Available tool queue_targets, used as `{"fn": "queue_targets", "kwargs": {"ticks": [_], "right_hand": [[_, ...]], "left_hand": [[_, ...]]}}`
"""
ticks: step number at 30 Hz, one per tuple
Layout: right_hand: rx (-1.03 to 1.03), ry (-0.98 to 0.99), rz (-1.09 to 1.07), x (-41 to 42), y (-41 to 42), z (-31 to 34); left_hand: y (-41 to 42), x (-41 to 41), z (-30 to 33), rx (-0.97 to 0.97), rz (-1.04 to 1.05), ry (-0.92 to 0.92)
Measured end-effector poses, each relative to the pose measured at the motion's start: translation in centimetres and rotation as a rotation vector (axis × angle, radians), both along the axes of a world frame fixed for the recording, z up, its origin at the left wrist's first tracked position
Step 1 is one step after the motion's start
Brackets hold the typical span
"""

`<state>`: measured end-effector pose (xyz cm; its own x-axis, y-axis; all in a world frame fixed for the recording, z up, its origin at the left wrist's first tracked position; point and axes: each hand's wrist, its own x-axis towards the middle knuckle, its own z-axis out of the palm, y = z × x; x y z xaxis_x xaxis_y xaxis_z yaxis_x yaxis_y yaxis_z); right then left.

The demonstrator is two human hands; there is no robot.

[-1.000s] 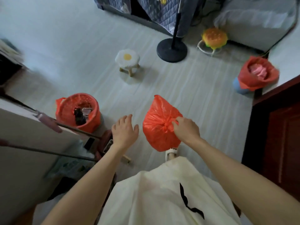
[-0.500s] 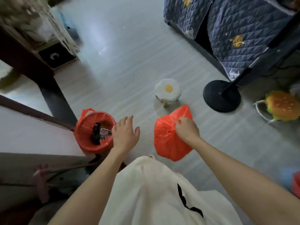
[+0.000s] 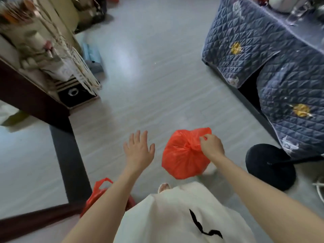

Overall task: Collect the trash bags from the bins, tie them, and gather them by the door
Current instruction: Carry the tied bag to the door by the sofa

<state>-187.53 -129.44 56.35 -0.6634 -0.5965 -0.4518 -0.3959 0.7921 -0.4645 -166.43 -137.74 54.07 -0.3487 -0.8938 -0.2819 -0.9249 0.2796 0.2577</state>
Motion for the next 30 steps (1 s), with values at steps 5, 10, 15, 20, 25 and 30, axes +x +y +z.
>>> {"fn": "queue_targets", "kwargs": {"ticks": [5, 10, 15, 20, 25, 30], "right_hand": [[-0.067, -0.011, 0.035, -4.4, -13.3, 1.7], [-0.134, -0.012, 0.118, -10.9, -28.8, 0.8], [-0.145, -0.045, 0.178, -18.5, -44.4, 0.6], [-0.132, -0.028, 0.192, -25.5, -56.7, 2.2], [-0.156, -0.018, 0.159, -33.8, -68.7, 1.7], [-0.12, -0.026, 0.113, -42.8, -82.7, 0.0]], "left_hand": [[-12.7, -5.2, 0.8, -0.02, -0.038, -0.03], [-26.9, -11.4, 0.3, -0.042, -0.016, -0.038], [-42.1, -18.6, 1.5, -0.034, 0.026, -0.06], [-54.7, -25.0, 3.0, -0.057, 0.039, -0.082], [-66.5, -32.1, 1.9, -0.022, 0.029, -0.088], [-81.7, -42.0, 0.4, -0.019, 0.001, -0.064]]}}
